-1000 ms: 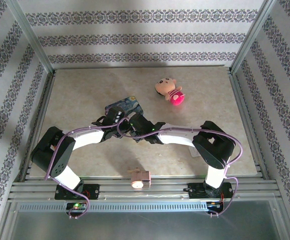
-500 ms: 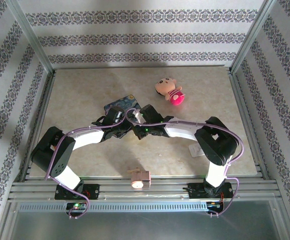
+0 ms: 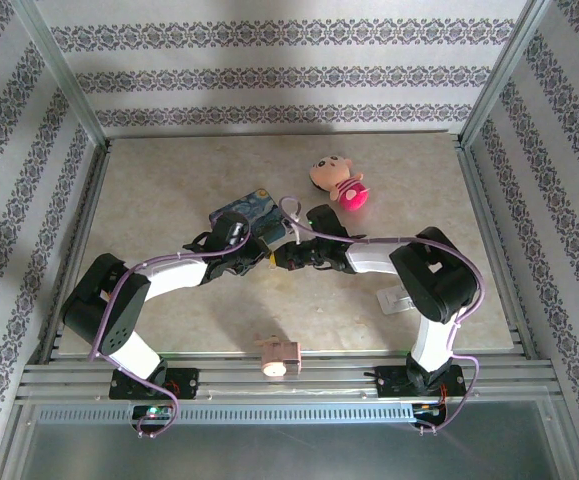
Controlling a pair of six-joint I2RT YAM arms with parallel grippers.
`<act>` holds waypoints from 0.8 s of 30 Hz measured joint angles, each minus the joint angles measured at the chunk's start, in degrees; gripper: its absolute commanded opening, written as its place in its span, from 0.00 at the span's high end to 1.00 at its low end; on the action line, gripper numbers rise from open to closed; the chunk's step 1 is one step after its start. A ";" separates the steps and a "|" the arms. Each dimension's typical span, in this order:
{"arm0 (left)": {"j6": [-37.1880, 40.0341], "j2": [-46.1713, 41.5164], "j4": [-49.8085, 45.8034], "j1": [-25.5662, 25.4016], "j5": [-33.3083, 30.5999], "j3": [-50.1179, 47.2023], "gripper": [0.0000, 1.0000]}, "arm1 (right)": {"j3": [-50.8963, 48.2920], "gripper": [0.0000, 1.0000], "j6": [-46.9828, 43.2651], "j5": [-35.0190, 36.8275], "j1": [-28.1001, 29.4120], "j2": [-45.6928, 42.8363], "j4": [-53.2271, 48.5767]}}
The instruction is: Unlock a padlock with a key
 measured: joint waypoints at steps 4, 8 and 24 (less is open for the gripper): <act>-0.46 -0.48 1.07 -0.02 0.74 -1.22 0.68 | -0.42 1.00 2.89 -0.68 -0.26 1.20 2.03; -1.44 -1.33 1.25 -0.22 0.48 -2.12 0.45 | -0.90 1.00 4.46 -0.24 -0.66 1.51 4.50; 4.09 -13.97 -7.30 -0.79 -2.45 -2.56 0.01 | -0.96 0.93 5.64 6.05 -0.13 1.53 6.56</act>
